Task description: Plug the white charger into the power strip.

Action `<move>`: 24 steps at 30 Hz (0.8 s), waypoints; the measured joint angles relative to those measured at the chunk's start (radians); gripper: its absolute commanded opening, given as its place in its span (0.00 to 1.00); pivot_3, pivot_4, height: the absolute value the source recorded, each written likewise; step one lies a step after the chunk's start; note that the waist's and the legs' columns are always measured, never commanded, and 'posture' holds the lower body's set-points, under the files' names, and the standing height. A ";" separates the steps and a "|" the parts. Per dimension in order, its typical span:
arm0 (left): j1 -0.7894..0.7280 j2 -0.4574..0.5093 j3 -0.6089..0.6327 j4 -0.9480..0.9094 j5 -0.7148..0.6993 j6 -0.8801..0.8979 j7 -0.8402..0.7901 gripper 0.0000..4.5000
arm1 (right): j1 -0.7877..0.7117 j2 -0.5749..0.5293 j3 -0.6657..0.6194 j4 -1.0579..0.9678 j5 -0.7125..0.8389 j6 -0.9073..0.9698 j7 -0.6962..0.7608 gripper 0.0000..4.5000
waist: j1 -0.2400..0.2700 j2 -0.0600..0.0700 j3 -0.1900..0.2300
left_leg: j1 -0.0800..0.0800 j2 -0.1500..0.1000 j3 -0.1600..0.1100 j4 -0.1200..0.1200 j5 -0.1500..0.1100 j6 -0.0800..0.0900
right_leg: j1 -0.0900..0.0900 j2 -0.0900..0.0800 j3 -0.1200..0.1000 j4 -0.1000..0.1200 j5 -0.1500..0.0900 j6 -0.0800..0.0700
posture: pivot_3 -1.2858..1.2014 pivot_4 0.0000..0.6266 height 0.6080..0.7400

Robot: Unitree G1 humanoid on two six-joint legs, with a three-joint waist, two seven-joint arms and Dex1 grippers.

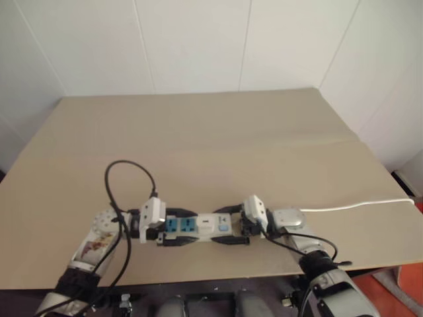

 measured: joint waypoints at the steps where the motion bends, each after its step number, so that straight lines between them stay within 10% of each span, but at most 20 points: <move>1: -0.002 0.000 0.000 0.001 0.000 0.000 -0.002 0.99 | 0.000 0.000 0.000 0.000 0.000 0.000 0.000 0.76 | 0.000 0.000 0.000 | 0.000 0.000 0.000 0.000 0.000 0.000 | 0.000 0.000 0.000 0.000 0.000 0.000 | 0.52 0.24 1.00; 6: -0.004 -0.001 0.005 0.000 0.004 -0.014 -0.007 0.99 | 0.000 0.000 0.000 0.000 0.000 0.000 0.000 0.76 | 0.001 0.000 0.000 | 0.000 0.000 0.000 0.000 0.000 0.000 | 0.000 0.000 0.000 0.000 0.000 0.000 | 0.52 0.24 1.00; 9: -0.022 0.021 0.011 -0.004 0.010 0.019 -0.003 1.00 | 0.000 -0.001 0.001 -0.006 -0.002 0.009 0.000 0.99 | 0.000 -0.001 0.001 | -0.001 0.000 0.000 0.000 0.000 0.000 | -0.001 0.000 -0.001 0.000 0.000 0.000 | 0.52 0.24 1.00; 24: 0.014 0.154 0.208 -0.066 -0.048 0.107 -0.016 1.00 | 0.217 -0.249 -0.170 -0.361 0.059 0.175 -0.094 0.99 | 0.042 -0.003 0.008 | -0.032 -0.006 -0.003 0.004 0.000 0.001 | -0.026 -0.007 -0.003 -0.002 0.001 -0.002 | 0.52 0.24 1.00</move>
